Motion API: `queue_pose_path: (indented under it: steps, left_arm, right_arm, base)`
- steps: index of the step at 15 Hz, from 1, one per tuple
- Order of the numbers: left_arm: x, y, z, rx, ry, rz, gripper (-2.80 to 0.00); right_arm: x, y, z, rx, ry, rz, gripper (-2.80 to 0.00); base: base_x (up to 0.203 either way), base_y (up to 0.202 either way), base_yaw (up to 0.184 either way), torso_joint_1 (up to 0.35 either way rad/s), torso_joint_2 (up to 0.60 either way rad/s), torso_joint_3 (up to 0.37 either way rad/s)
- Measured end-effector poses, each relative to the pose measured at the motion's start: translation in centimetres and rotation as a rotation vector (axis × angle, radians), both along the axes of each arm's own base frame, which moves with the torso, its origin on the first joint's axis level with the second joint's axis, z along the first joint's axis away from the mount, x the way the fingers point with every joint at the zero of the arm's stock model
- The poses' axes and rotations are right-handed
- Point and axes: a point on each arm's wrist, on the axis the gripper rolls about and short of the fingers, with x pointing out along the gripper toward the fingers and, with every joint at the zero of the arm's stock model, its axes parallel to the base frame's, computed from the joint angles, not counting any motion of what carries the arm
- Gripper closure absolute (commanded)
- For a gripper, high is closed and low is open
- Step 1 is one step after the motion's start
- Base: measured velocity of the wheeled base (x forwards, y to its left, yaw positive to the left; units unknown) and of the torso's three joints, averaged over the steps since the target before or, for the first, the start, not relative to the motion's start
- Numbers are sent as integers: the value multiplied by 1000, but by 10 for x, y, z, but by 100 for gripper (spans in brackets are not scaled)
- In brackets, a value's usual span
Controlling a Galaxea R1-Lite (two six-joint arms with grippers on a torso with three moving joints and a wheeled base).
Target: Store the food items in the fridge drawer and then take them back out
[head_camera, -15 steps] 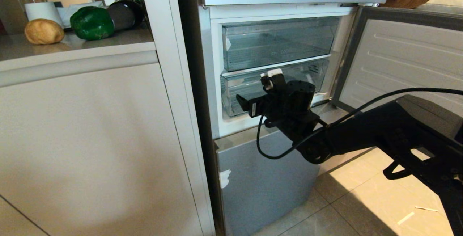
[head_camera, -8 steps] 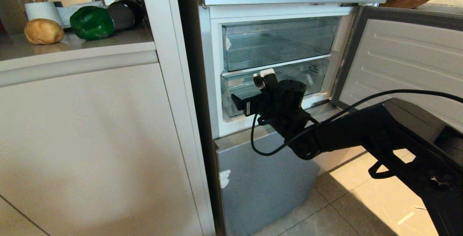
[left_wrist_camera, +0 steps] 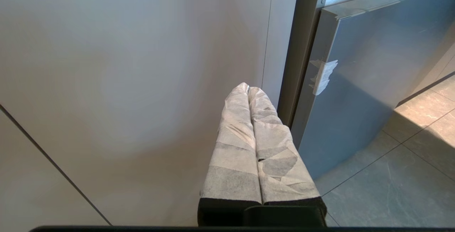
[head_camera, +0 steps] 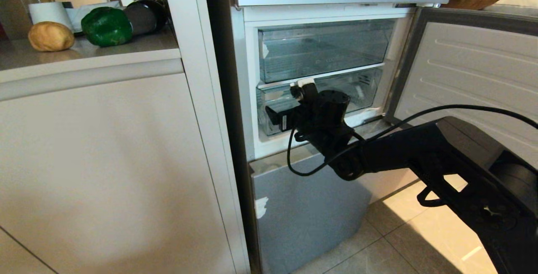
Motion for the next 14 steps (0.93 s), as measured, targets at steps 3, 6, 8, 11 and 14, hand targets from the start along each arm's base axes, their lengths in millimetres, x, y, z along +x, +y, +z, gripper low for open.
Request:
queue_pose_path:
  steps: [3,6,8,11,14]
  left_arm:
    - [0,0,0,0,0,0,0]
    - [0,0,0,0,0,0,0]
    - [0,0,0,0,0,0,0]
    - [0,0,0,0,0,0,0]
    - [0,0,0,0,0,0,0]
  right_arm:
    - [6,4,2,1,-10,-14,-280]
    - [9,5,0,0,-11,-24,-280]
    - [9,5,-1,-1,-9,-26,-280]
    - [5,12,-3,-6,-7,-22,-280]
    - [-4,26,-3,-7,-5,-2,-280]
  base:
    - [0,0,0,0,0,0]
    - [0,0,0,0,0,0]
    - [0,0,0,0,0,0]
    - [0,0,0,0,0,0]
    - [0,0,0,0,0,0]
